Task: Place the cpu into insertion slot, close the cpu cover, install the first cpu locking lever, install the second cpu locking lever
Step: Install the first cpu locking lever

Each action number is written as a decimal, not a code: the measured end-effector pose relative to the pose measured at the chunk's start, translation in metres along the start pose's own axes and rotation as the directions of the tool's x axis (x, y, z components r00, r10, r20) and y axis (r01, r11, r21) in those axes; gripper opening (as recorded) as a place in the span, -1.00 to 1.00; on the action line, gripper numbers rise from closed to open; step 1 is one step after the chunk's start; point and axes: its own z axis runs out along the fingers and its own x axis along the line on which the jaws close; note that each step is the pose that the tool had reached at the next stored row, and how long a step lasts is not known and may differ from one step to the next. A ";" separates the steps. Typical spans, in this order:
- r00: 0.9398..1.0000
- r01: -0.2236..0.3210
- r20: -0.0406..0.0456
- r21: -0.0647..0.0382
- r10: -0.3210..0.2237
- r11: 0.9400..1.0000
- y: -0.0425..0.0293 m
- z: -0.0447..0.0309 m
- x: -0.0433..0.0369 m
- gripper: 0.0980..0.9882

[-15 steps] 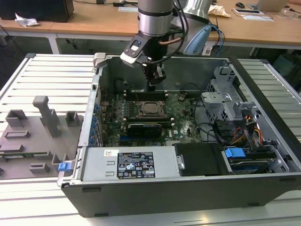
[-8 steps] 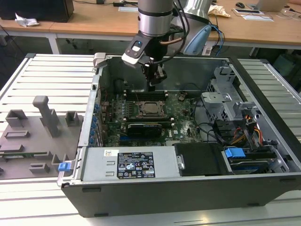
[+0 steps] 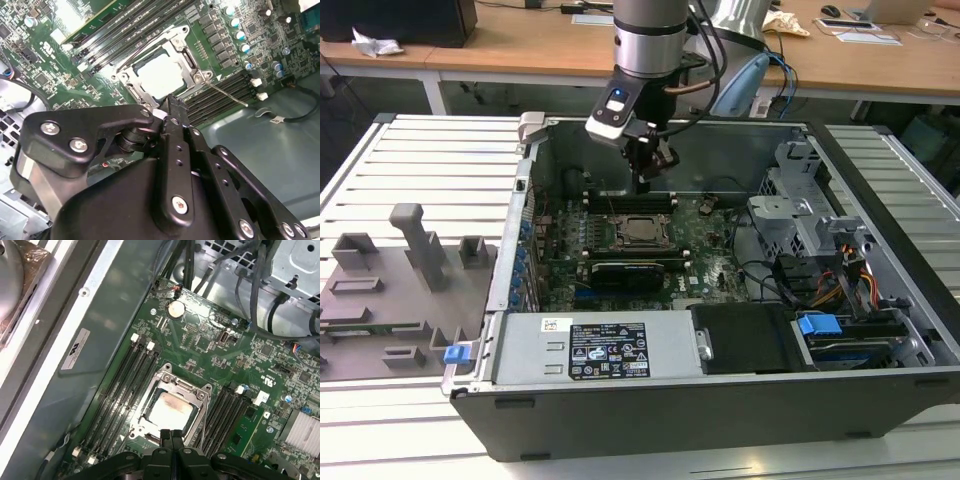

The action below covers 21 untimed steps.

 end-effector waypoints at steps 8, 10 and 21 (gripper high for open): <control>0.996 0.090 -0.002 -0.002 -0.090 0.996 0.0000 0.0000 -0.0001 -0.98; 0.995 0.098 -0.002 -0.002 -0.098 0.995 -0.0001 0.0000 -0.0001 -0.98; 0.977 0.214 -0.005 -0.004 -0.214 0.977 -0.0001 0.0000 -0.0001 -0.98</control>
